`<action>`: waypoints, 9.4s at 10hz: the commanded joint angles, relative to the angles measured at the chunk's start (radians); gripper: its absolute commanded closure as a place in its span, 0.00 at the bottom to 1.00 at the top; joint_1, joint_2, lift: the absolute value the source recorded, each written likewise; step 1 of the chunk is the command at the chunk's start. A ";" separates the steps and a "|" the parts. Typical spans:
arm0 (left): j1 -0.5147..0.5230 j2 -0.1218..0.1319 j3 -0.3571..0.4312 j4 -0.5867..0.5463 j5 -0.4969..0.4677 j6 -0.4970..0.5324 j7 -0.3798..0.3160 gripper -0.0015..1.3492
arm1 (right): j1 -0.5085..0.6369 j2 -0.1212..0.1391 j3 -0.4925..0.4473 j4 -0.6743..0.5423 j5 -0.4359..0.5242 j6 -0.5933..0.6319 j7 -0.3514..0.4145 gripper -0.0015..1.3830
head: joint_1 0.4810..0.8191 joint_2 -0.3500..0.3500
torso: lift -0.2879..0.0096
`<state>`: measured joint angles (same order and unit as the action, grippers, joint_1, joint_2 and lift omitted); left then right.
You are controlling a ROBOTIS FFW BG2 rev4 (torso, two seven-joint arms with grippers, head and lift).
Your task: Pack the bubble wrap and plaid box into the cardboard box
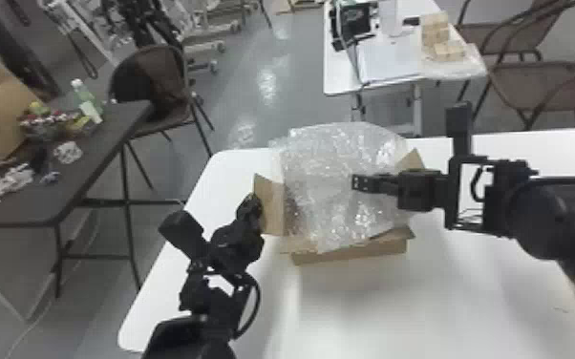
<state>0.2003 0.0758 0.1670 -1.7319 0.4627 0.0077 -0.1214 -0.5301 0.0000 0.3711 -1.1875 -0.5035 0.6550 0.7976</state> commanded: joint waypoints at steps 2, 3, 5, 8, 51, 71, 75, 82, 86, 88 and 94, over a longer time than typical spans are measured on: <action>-0.002 0.006 -0.015 0.000 0.013 -0.003 0.005 0.90 | -0.034 0.001 0.051 0.147 -0.070 -0.092 0.026 0.86 | 0.60 1.00 | 0.57; -0.004 0.012 -0.020 0.000 0.017 -0.003 0.006 0.90 | -0.037 0.001 0.063 0.166 -0.073 -0.100 0.026 0.63 | 0.62 1.00 | 0.57; -0.002 0.015 -0.020 0.000 0.025 -0.006 0.009 0.90 | -0.033 0.001 0.063 0.175 -0.075 -0.124 0.026 0.29 | 0.63 1.00 | 0.57; 0.002 0.019 -0.007 -0.002 0.034 -0.009 0.009 0.90 | 0.004 0.001 0.035 0.089 -0.029 -0.147 0.026 0.09 | 0.63 1.00 | 0.57; 0.091 0.004 0.103 -0.008 0.102 -0.003 -0.037 0.90 | 0.797 0.001 -0.607 -0.389 0.520 -0.755 -0.198 0.67 | 0.63 0.73 | 0.57; 0.025 0.004 0.036 0.038 0.100 -0.003 -0.044 0.90 | 0.300 -0.037 -0.121 -0.399 0.000 -0.150 0.152 0.78 | 0.60 1.00 | 0.57; 0.011 0.006 0.013 0.040 0.106 -0.006 -0.044 0.90 | 0.257 -0.023 -0.101 -0.327 0.082 -0.124 0.178 0.67 | 0.63 1.00 | 0.57; 0.014 0.009 0.023 0.040 0.123 -0.018 -0.043 0.90 | 0.337 -0.020 -0.181 -0.394 0.220 -0.256 0.121 0.07 | 0.63 1.00 | 0.57; 0.039 0.002 0.059 0.038 0.119 -0.063 -0.030 0.90 | 0.639 -0.021 -0.445 -0.486 0.306 -0.561 0.005 0.07 | 0.63 0.95 | 0.57; 0.060 -0.019 0.094 0.037 0.105 -0.097 -0.023 0.90 | 0.765 -0.006 -0.578 -0.514 0.307 -0.681 -0.009 0.08 | 0.63 0.86 | 0.57; 0.105 -0.078 0.204 0.095 0.001 -0.385 0.204 0.90 | 0.835 0.001 -0.630 -0.534 0.306 -0.693 0.006 0.08 | 0.63 0.94 | 0.57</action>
<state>0.3062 0.0016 0.3659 -1.6493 0.4745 -0.3440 0.0786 0.3091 0.0000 -0.2593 -1.7227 -0.1988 -0.0391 0.8028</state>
